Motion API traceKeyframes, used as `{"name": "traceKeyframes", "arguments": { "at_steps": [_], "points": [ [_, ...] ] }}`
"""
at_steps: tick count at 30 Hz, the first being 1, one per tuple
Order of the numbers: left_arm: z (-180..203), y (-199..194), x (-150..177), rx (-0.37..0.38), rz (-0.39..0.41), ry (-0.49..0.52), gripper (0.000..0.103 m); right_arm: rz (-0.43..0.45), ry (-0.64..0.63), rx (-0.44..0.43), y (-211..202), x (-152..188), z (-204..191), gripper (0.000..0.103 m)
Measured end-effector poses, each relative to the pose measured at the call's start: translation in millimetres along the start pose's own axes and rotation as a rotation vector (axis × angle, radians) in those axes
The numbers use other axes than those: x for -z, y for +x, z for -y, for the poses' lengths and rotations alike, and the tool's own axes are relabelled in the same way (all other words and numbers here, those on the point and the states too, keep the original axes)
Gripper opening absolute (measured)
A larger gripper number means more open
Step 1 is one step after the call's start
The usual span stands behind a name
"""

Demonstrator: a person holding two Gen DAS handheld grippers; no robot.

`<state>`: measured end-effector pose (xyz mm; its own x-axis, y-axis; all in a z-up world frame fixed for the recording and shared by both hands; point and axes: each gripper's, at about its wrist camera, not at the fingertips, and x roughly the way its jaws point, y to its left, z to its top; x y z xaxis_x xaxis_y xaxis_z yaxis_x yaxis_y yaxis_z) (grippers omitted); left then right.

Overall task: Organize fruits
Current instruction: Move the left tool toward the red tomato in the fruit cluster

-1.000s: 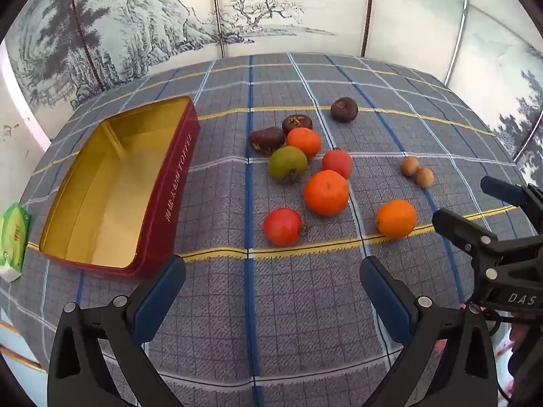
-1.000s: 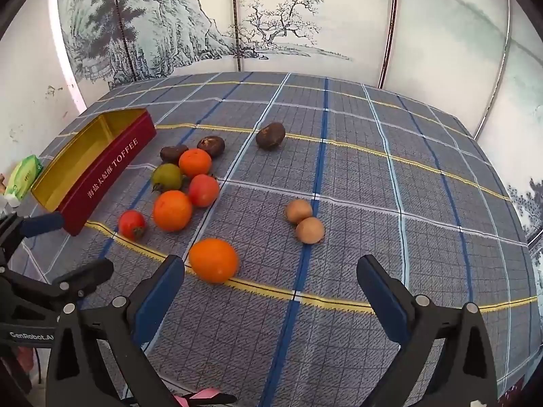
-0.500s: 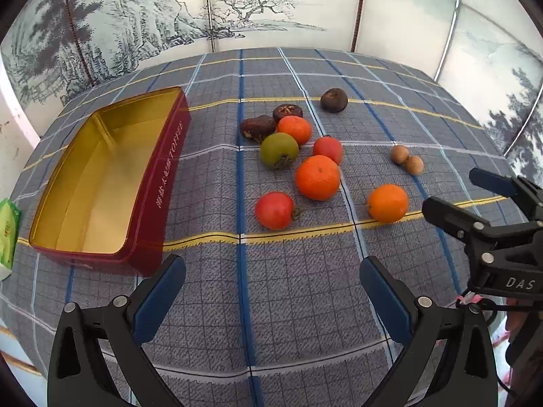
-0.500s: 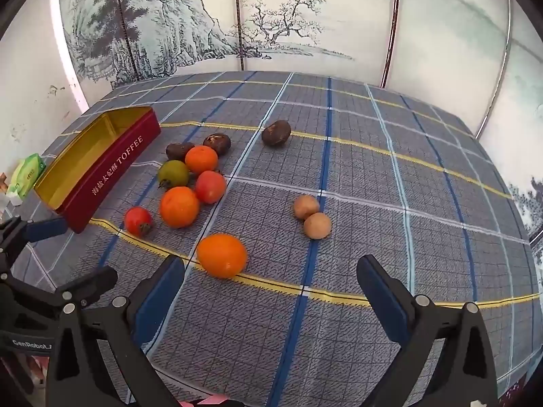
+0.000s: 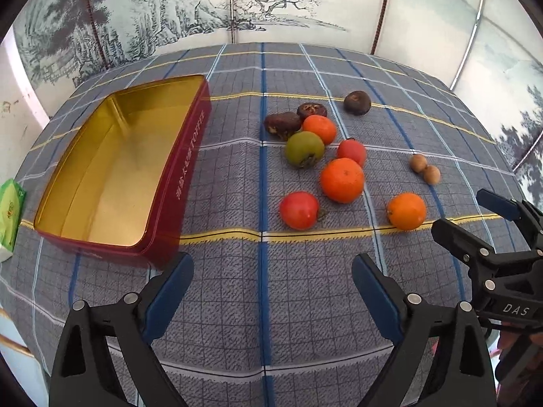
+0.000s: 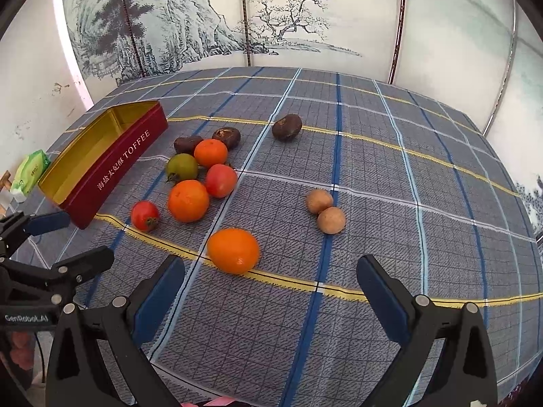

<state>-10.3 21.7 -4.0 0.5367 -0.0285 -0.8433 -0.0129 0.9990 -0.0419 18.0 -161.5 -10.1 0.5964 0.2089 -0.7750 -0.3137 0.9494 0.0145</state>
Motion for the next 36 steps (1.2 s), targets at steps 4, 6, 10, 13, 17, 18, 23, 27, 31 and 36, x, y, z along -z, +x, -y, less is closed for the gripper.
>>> {"name": "traceKeyframes", "arguments": {
  "at_steps": [4, 6, 10, 13, 17, 18, 23, 27, 31, 36],
  "points": [
    [0, 1, 2, -0.008, 0.002, -0.001, 0.094, 0.002, -0.002, 0.013, 0, 1, -1, 0.101],
    [0, 2, 3, -0.011, -0.001, 0.002, 0.094, 0.001, -0.002, 0.014, 0, 0, 0, 0.101],
    [-2, 2, 4, -0.019, -0.001, -0.001, 0.094, 0.000, -0.010, 0.016, 1, 1, -1, 0.101],
    [-3, 1, 5, -0.025, 0.002, 0.002, 0.094, 0.001, -0.012, 0.013, 2, 2, -4, 0.101],
    [-1, 1, 5, -0.023, 0.005, 0.007, 0.094, -0.001, -0.027, 0.009, 4, 2, -9, 0.100],
    [-1, 1, 5, -0.020, 0.004, 0.008, 0.094, 0.000, -0.031, 0.009, 4, 2, -11, 0.100],
    [1, -1, 4, -0.014, 0.006, 0.014, 0.094, 0.002, -0.041, 0.005, 3, 3, -14, 0.100],
    [1, -1, 4, -0.016, 0.007, 0.013, 0.094, 0.006, -0.046, 0.006, 2, 2, -15, 0.100],
    [1, -1, 5, -0.020, 0.006, 0.015, 0.094, 0.009, -0.053, 0.006, 1, 1, -15, 0.098],
    [1, 0, 4, -0.023, 0.007, 0.016, 0.093, 0.003, -0.065, -0.001, 3, 1, -16, 0.096]
  ]
}}
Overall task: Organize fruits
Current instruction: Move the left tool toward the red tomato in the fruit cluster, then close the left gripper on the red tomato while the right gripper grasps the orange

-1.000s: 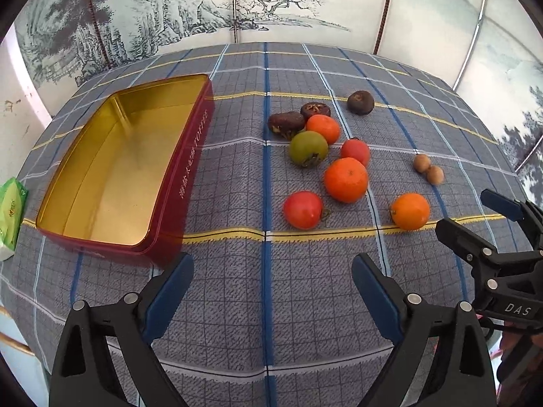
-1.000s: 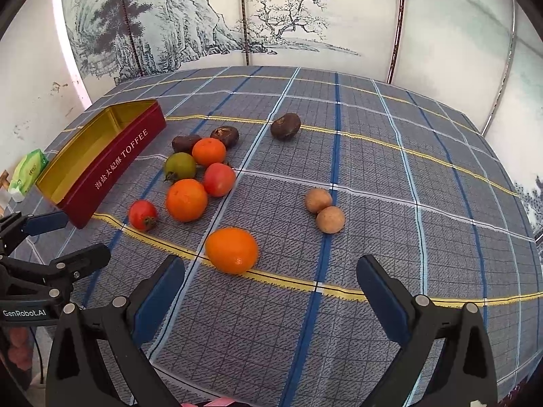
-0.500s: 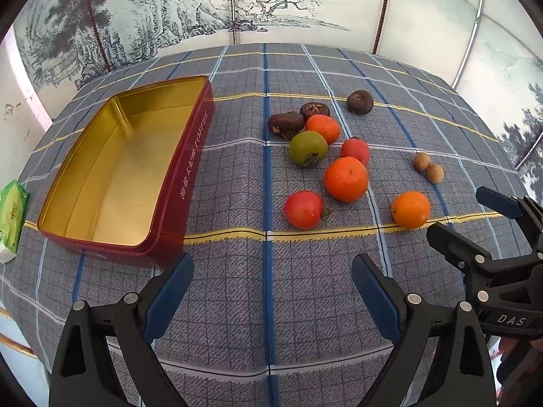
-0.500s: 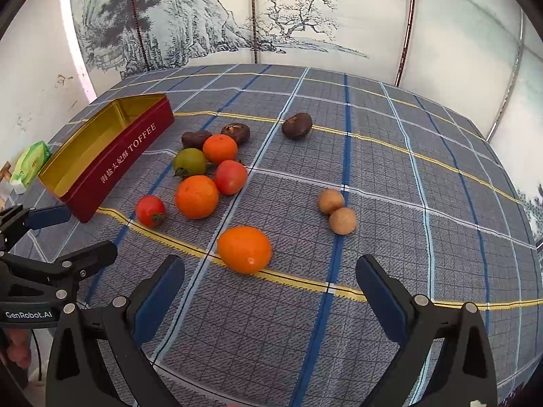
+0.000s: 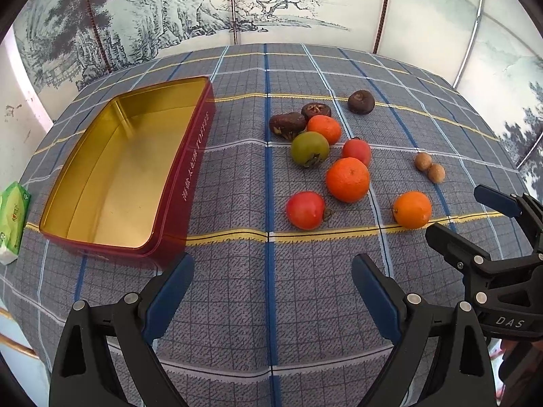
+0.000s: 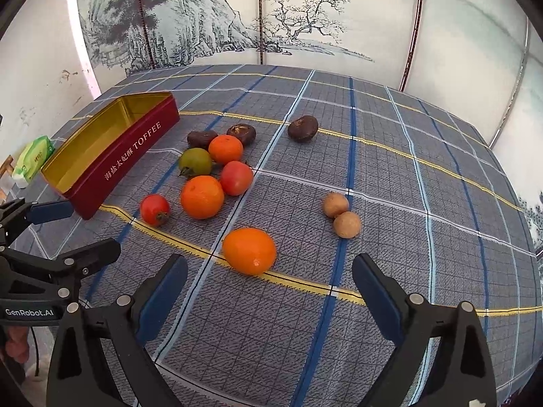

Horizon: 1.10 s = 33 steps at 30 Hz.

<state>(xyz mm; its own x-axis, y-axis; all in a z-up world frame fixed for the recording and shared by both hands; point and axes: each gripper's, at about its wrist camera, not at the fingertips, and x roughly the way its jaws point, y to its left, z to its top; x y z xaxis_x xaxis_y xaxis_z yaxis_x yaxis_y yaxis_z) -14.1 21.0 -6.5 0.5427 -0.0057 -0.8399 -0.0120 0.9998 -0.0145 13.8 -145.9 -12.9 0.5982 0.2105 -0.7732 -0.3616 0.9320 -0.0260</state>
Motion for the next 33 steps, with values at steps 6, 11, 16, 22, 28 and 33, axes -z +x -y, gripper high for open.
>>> {"name": "traceKeyframes", "arguments": {
  "at_steps": [6, 11, 16, 22, 28, 33],
  "points": [
    [-2, 2, 1, 0.000, -0.004, 0.001, 0.091, -0.004, -0.019, -0.011, 2, -1, -4, 0.094],
    [-2, 3, 0, -0.003, -0.004, 0.001, 0.090, -0.010, -0.022, -0.021, 6, 0, -4, 0.090],
    [0, 4, 0, 0.001, -0.009, 0.005, 0.086, -0.014, -0.020, -0.039, 10, -1, -3, 0.081],
    [2, 7, -1, 0.015, -0.010, 0.013, 0.086, -0.025, -0.019, -0.066, 20, 0, -3, 0.072],
    [5, 8, -2, 0.024, -0.007, 0.026, 0.086, -0.039, -0.013, -0.084, 32, 0, -5, 0.057],
    [8, 11, -3, 0.043, -0.010, 0.040, 0.082, -0.054, -0.003, -0.112, 41, -1, -4, 0.049]
  ]
}}
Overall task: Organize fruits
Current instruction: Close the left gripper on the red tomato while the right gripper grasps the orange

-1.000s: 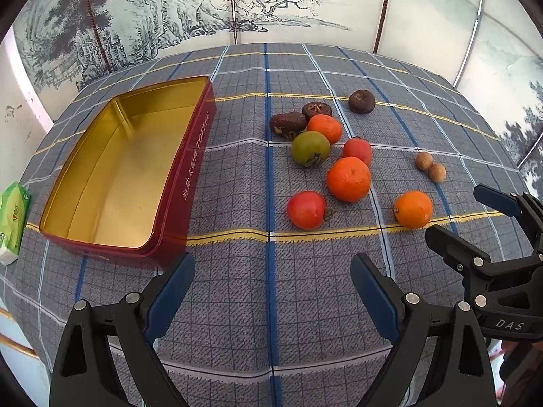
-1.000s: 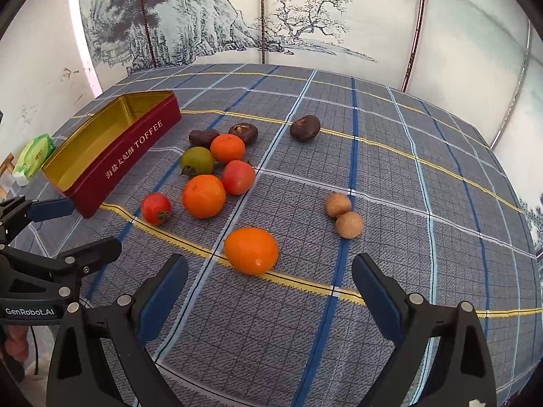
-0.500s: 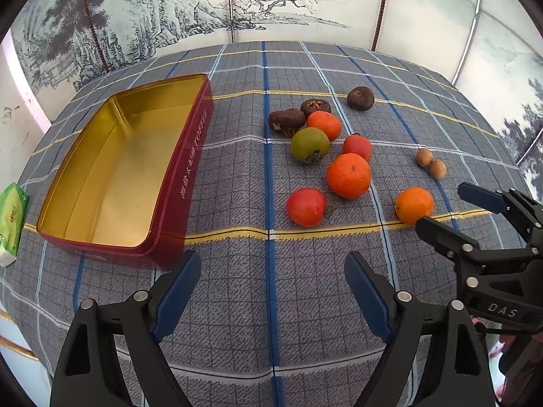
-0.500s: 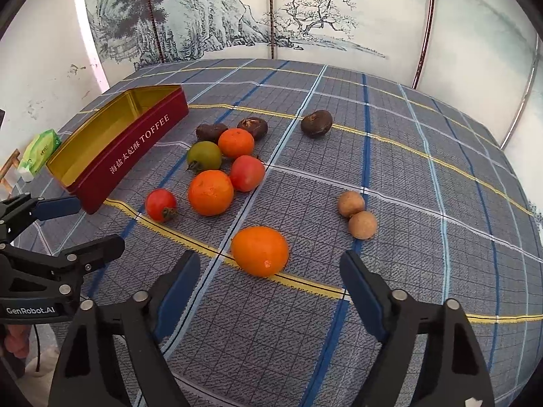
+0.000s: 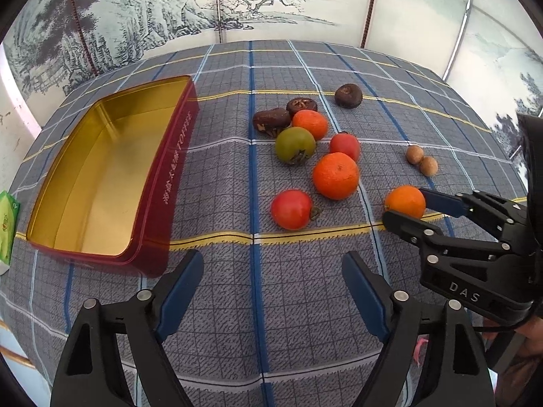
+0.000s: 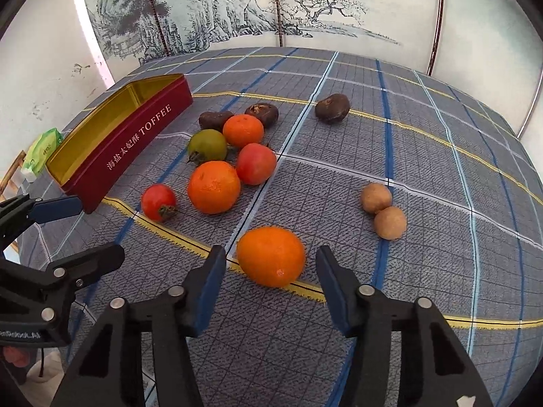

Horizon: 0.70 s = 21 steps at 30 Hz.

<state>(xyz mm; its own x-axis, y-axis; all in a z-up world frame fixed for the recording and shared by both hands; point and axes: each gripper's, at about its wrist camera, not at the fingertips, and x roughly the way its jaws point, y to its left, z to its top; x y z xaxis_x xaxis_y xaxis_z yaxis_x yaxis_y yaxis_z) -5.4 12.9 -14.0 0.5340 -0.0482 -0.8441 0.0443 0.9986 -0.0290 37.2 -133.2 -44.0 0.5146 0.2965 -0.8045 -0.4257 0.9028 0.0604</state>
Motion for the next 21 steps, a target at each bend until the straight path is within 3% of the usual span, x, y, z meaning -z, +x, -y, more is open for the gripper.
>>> {"name": "traceKeyframes", "arguments": {
  "at_steps": [7, 12, 21],
  "points": [
    [4, 4, -4, 0.021, -0.003, 0.016, 0.079, -0.005, 0.020, -0.026, 6, -2, 2, 0.039],
    [4, 8, -10, 0.024, -0.005, 0.022, 0.076, -0.004, 0.034, -0.045, 7, -2, 4, 0.039],
    [4, 21, -23, 0.037, -0.020, 0.039, 0.072, 0.004, 0.079, 0.018, 4, -2, 20, 0.039]
  ]
}}
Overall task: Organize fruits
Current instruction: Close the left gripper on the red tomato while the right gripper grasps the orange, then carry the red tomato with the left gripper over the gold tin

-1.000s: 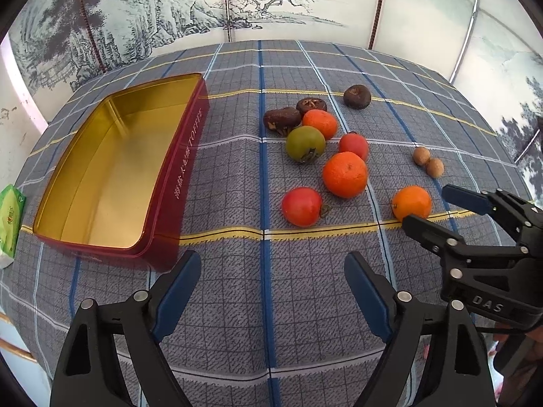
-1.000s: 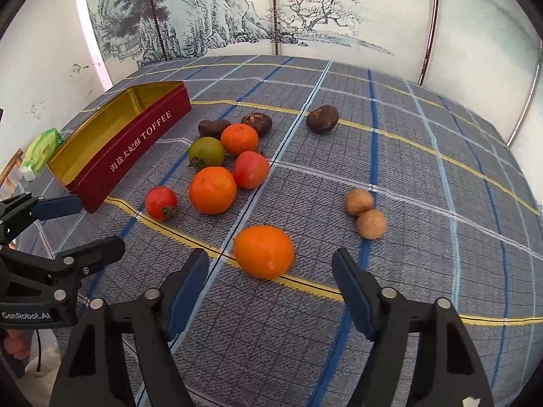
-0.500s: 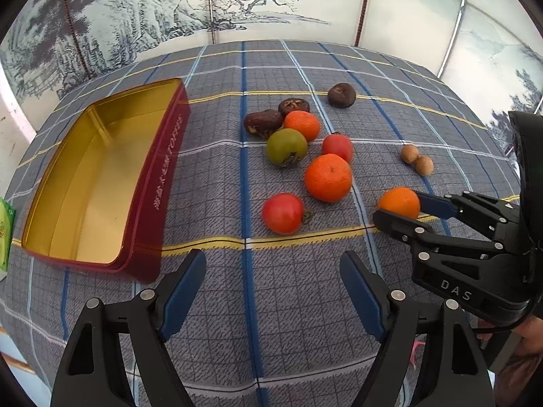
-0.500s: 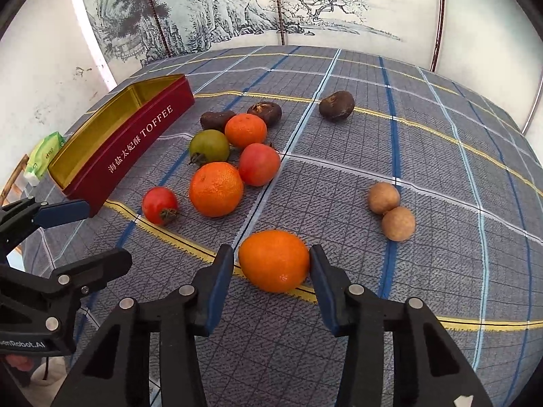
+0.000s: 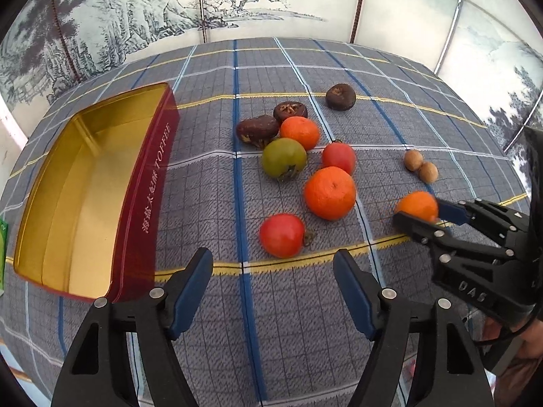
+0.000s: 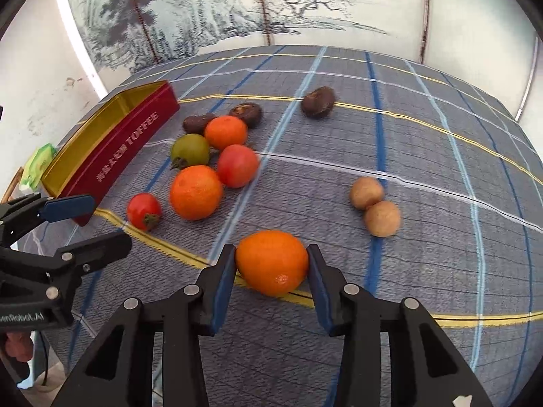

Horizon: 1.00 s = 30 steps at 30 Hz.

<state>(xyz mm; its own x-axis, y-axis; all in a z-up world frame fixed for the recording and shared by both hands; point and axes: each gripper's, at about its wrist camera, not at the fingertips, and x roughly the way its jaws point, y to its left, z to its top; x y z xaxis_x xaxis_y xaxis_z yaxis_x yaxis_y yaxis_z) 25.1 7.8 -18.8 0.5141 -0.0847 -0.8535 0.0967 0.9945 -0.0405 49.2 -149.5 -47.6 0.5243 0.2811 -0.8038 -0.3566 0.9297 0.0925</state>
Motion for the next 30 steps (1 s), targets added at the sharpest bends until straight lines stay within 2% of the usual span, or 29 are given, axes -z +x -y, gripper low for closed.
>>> {"name": "traceKeyframes", "arguments": {
  "at_steps": [4, 17, 20, 21, 30],
  "points": [
    [0, 8, -5, 0.008, -0.012, 0.007, 0.068, 0.003, 0.043, -0.008, -1, 0, 13, 0.039],
    [0, 35, -13, 0.026, -0.053, 0.028, 0.052, 0.008, 0.052, -0.015, -1, 2, 13, 0.039],
    [2, 36, -16, 0.033, -0.047, 0.033, 0.042, 0.007, 0.053, -0.016, -1, 2, 14, 0.039],
    [1, 35, -16, 0.044, -0.046, 0.029, 0.034, 0.008, 0.052, -0.015, -1, 3, 14, 0.039],
    [-1, 28, -15, 0.047, -0.037, 0.030, 0.034, 0.008, 0.050, -0.012, -1, 2, 13, 0.039]
  ]
}}
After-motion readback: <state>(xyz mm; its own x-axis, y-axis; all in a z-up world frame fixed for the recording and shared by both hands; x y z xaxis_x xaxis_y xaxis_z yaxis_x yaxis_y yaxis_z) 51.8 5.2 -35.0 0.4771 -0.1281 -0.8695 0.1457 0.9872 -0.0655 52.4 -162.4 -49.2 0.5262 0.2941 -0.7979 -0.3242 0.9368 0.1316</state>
